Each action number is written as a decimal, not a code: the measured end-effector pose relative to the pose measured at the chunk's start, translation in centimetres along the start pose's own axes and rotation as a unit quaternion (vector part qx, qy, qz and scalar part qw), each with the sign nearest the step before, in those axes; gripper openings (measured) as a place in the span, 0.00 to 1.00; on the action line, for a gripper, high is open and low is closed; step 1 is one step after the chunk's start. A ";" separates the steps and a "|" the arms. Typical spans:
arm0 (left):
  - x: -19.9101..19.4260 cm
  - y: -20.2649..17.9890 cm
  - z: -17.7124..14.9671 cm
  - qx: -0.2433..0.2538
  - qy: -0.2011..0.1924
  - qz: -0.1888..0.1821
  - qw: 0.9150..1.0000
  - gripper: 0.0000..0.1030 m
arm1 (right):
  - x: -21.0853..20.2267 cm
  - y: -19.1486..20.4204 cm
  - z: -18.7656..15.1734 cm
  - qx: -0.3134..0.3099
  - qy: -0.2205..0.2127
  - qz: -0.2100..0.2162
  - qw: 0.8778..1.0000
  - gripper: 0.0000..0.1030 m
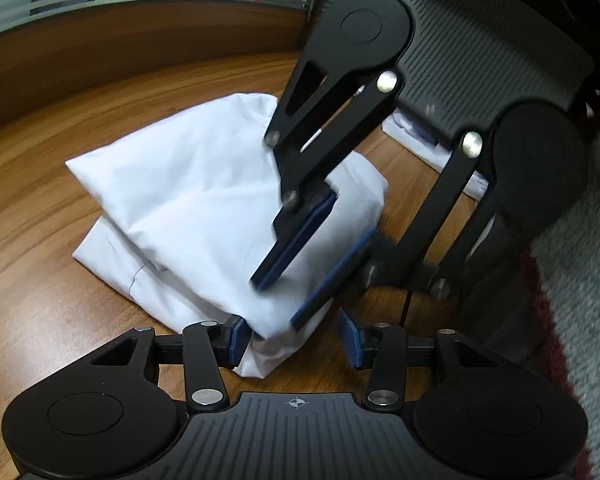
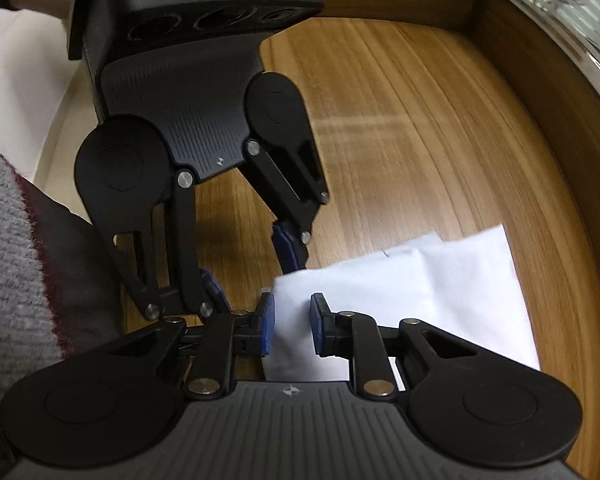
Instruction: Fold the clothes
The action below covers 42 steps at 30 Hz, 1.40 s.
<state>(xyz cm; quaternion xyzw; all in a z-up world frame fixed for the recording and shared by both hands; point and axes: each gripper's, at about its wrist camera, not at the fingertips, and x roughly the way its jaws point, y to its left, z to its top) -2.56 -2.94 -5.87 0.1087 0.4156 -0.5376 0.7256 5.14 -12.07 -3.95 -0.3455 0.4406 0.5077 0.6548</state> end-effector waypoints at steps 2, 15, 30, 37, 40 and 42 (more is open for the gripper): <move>0.2 -0.1 0.1 -0.008 0.006 0.006 1.000 0.48 | 0.2 0.1 0.2 -0.002 0.005 -0.002 1.000 0.21; 0.4 -1.3 -0.9 -0.031 -0.012 0.023 0.999 0.48 | 1.0 0.5 1.3 -0.007 0.040 -0.015 0.999 0.23; 0.3 -0.8 -4.9 -0.100 -0.010 -0.061 0.993 0.56 | 0.5 -1.4 -0.6 0.092 0.032 -0.039 0.994 0.21; -2.7 0.8 -6.8 -0.200 -0.056 -0.044 0.977 0.55 | -1.5 -3.9 -3.4 0.211 -0.004 -0.037 0.977 0.33; -3.2 1.5 -7.6 -0.258 -0.087 -0.022 0.962 0.58 | -2.3 -4.8 -5.1 0.263 -0.024 -0.037 0.964 0.37; -2.4 4.5 -7.4 -0.305 -0.107 -0.017 0.946 0.59 | -3.1 -5.2 -6.3 0.292 -0.035 -0.049 0.954 0.43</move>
